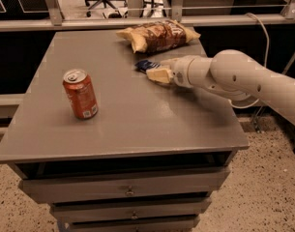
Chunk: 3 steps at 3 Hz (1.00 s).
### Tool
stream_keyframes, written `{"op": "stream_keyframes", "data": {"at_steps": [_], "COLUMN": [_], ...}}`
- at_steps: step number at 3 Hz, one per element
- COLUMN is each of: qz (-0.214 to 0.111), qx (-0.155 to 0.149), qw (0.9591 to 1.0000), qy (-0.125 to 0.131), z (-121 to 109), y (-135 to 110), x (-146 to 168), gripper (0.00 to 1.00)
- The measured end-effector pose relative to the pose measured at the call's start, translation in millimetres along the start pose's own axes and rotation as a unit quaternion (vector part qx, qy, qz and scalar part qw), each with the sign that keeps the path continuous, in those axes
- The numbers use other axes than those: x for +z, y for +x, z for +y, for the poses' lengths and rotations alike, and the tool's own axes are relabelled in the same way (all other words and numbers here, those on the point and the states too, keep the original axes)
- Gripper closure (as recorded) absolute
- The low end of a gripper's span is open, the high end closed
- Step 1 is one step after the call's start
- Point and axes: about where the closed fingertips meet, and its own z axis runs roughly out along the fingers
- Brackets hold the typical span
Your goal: Pick rxbar blueberry
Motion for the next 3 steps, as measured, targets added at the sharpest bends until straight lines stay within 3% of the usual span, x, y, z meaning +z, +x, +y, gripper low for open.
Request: {"op": "stream_keyframes", "data": {"at_steps": [1, 2, 3], "qz": [-0.002, -0.047, -0.108], "qx": [-0.001, -0.019, -0.062], "qw": [1.0000, 0.9986, 0.9911], "qy": [-0.001, -0.015, -0.048], "z": [0.1, 1.6, 8.0], "y": [-1.6, -32.5, -77.4], "x": [-1.6, -33.3, -82.1], "gripper": [1.00, 1.00, 1.00]}}
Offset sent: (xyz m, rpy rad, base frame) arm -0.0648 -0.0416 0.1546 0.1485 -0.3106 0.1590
